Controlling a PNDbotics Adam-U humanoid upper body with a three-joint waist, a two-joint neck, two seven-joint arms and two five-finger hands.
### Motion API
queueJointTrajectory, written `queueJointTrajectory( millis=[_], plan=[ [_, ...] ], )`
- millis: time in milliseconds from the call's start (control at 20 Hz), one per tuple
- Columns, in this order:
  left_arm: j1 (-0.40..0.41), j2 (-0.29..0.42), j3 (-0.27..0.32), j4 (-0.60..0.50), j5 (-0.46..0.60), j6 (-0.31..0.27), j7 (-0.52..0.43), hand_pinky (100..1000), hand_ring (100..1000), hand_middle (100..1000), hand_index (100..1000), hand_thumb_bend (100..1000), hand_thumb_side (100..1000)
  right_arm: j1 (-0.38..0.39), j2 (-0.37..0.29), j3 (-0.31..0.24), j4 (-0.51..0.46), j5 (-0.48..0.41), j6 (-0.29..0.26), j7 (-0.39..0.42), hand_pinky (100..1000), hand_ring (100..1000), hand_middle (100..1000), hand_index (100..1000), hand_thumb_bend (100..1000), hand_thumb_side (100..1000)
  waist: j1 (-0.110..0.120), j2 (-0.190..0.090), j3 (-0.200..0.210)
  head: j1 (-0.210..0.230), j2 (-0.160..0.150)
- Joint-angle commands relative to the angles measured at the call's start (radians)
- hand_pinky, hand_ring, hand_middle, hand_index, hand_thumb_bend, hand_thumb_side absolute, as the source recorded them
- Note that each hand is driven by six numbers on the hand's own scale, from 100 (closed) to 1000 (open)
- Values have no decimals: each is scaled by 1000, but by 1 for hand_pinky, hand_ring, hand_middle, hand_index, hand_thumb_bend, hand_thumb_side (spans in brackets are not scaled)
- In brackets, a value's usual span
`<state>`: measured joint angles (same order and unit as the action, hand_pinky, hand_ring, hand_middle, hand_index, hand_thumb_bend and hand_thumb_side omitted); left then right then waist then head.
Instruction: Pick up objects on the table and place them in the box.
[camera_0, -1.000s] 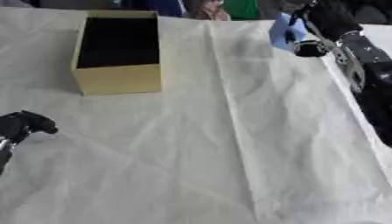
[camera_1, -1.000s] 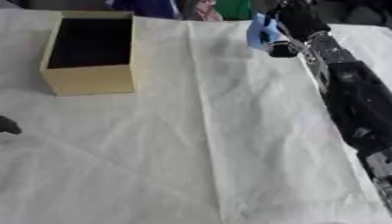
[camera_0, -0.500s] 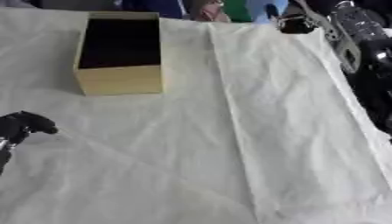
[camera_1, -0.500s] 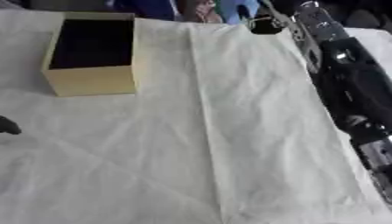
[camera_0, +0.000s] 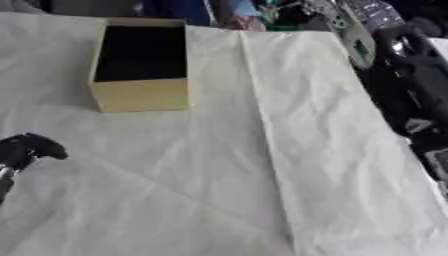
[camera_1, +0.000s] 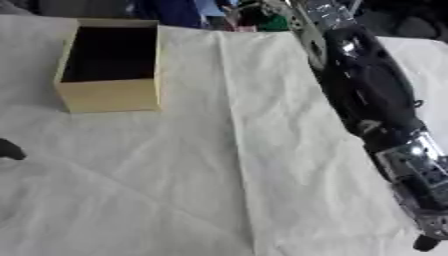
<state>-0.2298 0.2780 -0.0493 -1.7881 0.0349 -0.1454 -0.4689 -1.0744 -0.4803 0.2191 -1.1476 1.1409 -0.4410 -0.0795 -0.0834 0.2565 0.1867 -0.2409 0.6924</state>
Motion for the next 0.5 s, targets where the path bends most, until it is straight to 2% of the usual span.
queueJointTrajectory(
  millis=[50, 500],
  plan=[
    [-17, 0, -15, -9, 8, -4, -25, 828, 677, 625, 712, 100, 936, -37, 29, 11, -17, -6, -19, 15, 708, 639, 235, 304, 104, 190, 4, -21, 9, -14, -9],
    [-32, -14, -34, -8, 35, -9, -59, 828, 676, 624, 713, 100, 934, -38, 130, 26, 68, 34, -42, 29, 719, 669, 265, 342, 100, 203, 9, -23, 58, -37, -15]
  ],
)
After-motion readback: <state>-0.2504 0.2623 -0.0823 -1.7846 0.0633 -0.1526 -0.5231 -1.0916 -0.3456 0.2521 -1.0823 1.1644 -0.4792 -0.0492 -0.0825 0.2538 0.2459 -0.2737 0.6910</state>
